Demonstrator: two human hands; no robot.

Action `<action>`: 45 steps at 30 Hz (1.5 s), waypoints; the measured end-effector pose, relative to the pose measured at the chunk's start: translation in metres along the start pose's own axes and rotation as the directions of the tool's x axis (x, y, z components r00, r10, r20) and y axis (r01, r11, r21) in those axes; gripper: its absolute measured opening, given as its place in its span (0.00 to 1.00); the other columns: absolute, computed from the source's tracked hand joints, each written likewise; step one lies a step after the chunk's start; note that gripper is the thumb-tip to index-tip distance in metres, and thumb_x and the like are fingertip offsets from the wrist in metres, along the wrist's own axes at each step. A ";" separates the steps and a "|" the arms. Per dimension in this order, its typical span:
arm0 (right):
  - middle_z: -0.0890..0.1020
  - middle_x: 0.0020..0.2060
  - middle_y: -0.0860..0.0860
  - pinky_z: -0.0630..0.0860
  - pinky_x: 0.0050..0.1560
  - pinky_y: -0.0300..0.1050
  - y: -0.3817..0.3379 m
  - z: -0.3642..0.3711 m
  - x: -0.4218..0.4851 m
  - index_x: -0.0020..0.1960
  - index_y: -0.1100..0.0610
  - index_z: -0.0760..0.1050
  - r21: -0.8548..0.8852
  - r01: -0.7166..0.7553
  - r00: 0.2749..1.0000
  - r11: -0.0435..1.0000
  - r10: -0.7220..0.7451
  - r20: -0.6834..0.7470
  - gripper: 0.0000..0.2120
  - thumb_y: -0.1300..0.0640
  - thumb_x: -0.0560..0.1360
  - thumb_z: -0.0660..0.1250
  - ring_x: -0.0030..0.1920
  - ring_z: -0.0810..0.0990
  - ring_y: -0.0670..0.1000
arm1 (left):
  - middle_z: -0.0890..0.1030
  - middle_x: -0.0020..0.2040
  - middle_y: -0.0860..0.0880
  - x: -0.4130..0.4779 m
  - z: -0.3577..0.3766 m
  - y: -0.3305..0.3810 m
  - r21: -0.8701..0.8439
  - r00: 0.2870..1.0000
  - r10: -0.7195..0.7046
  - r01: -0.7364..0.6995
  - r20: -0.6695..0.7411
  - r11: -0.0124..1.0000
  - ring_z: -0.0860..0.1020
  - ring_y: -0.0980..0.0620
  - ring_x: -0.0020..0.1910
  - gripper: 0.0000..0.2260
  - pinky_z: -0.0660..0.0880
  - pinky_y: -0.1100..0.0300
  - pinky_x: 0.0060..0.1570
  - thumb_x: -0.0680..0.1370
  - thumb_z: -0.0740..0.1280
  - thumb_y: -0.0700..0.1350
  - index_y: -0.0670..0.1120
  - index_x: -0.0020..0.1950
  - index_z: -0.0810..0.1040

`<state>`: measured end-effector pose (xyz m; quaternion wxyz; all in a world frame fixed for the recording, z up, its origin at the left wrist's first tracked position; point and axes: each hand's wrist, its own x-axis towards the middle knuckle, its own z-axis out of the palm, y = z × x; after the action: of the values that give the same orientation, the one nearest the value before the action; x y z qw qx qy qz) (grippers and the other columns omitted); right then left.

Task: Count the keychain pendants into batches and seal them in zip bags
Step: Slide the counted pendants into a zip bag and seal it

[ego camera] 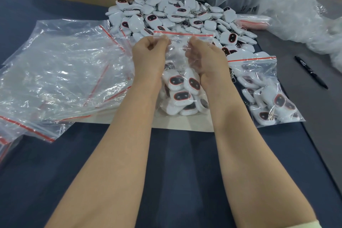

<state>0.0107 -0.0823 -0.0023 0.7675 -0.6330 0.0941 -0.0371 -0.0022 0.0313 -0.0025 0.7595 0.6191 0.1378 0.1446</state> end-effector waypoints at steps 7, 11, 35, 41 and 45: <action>0.81 0.27 0.47 0.73 0.32 0.32 0.002 0.000 0.000 0.37 0.57 0.77 0.002 0.066 0.998 0.998 -0.066 0.022 0.10 0.60 0.77 0.68 0.28 0.77 0.42 | 0.83 0.42 0.46 -0.002 0.001 0.003 -0.009 0.994 -0.071 0.072 0.089 0.997 0.82 0.48 0.46 0.04 0.78 0.48 0.55 0.74 0.71 0.43 0.43 0.44 0.81; 0.81 0.27 0.47 0.73 0.33 0.32 0.002 0.000 -0.001 0.37 0.57 0.77 -0.002 0.075 0.997 0.997 -0.075 0.034 0.09 0.58 0.76 0.69 0.28 0.77 0.42 | 0.84 0.42 0.47 -0.002 0.000 0.003 0.024 0.994 -0.051 0.049 0.098 0.999 0.82 0.52 0.45 0.02 0.78 0.50 0.55 0.74 0.71 0.42 0.45 0.43 0.82; 0.84 0.34 0.48 0.75 0.42 0.40 0.006 0.003 0.002 0.40 0.55 0.80 -0.039 -0.011 0.999 0.999 0.013 0.039 0.05 0.55 0.73 0.72 0.37 0.82 0.46 | 0.84 0.40 0.51 -0.003 0.000 0.001 -0.024 0.989 -0.114 0.116 0.097 0.993 0.83 0.52 0.46 0.04 0.77 0.49 0.57 0.76 0.68 0.43 0.44 0.44 0.81; 0.83 0.32 0.48 0.73 0.35 0.37 0.007 0.003 0.003 0.33 0.54 0.80 -0.092 0.028 0.998 0.995 -0.024 0.051 0.10 0.56 0.74 0.70 0.32 0.79 0.45 | 0.82 0.42 0.46 -0.003 0.001 0.002 -0.087 0.989 -0.129 0.136 0.075 0.987 0.82 0.45 0.48 0.02 0.77 0.45 0.56 0.73 0.69 0.39 0.44 0.41 0.79; 0.82 0.30 0.48 0.73 0.35 0.36 0.007 0.003 0.002 0.31 0.54 0.80 -0.077 0.053 0.997 0.996 -0.048 0.066 0.13 0.58 0.74 0.70 0.30 0.77 0.44 | 0.82 0.40 0.46 -0.001 0.002 0.001 -0.096 0.991 -0.117 0.123 0.058 0.988 0.82 0.43 0.49 0.04 0.77 0.44 0.56 0.73 0.69 0.37 0.44 0.39 0.78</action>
<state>0.0127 -0.0779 -0.0088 0.7434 -0.6658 0.0549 -0.0325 -0.0020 0.0293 -0.0013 0.8002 0.5746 0.1474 0.0891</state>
